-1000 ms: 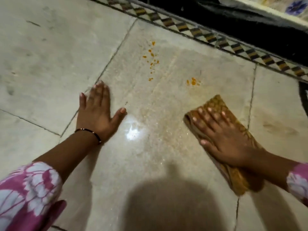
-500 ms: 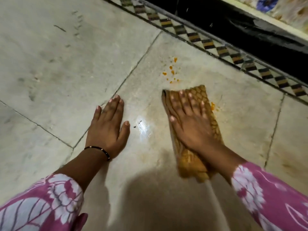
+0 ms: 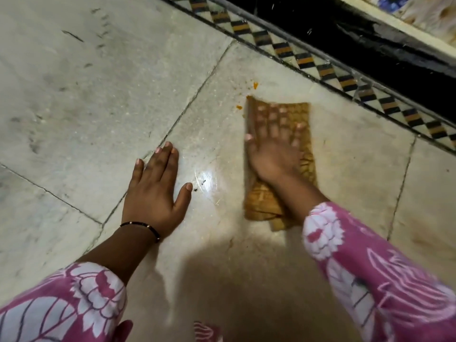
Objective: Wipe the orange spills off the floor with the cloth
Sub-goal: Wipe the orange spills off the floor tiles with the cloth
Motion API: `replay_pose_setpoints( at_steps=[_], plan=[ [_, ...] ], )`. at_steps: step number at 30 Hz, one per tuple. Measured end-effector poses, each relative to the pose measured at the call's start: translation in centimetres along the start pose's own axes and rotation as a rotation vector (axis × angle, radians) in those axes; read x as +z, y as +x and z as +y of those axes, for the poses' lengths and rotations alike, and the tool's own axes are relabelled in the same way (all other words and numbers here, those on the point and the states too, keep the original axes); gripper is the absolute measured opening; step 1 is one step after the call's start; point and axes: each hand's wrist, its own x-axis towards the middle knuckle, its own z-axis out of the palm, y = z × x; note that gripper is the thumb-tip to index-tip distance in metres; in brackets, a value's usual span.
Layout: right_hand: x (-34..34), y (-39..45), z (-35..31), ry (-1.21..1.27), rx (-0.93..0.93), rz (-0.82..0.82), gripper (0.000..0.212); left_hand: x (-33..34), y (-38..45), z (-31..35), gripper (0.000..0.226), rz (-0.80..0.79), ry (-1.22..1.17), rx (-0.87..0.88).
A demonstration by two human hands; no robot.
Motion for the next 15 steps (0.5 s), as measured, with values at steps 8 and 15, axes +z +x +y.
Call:
replay_pose_setpoints(
  at_steps=[8, 15],
  plan=[
    [0.8, -9.3, 6.3, -0.089, -0.297, -0.047, 0.068, -0.3, 0.0, 0.0, 0.067, 0.003, -0.032, 0.005],
    [-2.1, 5.8, 6.1, 0.023, 0.106, 0.056, 0.065, 0.0, 0.0, -0.1, 0.068, 0.018, -0.032, 0.016]
  ],
)
